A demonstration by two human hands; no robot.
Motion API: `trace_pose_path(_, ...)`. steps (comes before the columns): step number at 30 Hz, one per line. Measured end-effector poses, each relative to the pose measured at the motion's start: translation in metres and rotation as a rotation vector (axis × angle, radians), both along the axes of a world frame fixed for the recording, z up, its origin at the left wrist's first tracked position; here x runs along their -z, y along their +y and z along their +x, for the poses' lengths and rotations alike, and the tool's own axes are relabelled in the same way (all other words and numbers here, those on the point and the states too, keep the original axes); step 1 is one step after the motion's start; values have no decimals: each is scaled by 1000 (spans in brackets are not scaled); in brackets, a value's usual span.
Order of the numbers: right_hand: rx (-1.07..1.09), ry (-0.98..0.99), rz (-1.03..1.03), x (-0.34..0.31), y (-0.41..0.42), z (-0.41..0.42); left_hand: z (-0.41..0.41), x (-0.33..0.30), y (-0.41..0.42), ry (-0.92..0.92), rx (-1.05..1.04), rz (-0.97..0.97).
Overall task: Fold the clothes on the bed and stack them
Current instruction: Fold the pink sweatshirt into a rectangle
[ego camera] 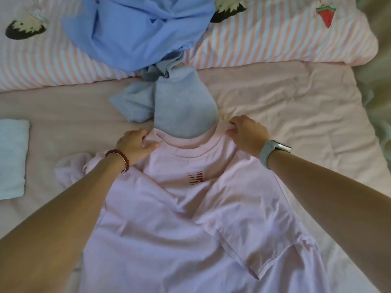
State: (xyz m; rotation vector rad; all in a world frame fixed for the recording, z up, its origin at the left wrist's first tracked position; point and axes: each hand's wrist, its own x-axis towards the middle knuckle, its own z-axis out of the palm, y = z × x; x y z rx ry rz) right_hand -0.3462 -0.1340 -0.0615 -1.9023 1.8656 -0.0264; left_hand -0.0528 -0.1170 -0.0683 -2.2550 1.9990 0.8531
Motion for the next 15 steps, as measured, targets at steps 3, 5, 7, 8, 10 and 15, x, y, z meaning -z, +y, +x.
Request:
trace_pose_path(3, 211, -198, -142, -10, -3, -1, 13, -13, -6, 18, -3, -221)
trace_pose_path(5, 364, -296, -181, -13, -7, 4, 11, -19, -12, -52, 57, -388)
trace_pose_path(7, 526, -371, -84, -12, -12, 14, 4, -18, -22, -95, 69, -388)
trace_pose_path(8, 595, -426, 8, -10, -14, 20, 1, -14, -26, -99, 61, -328)
trace_pose_path(10, 611, -481, 150, -7, -12, 31, -1, -6, -29, -60, 0, -211)
trace_pose_path(15, 208, -155, -102, -10, 40, 81, 39, 2, 10, -122, -84, -185)
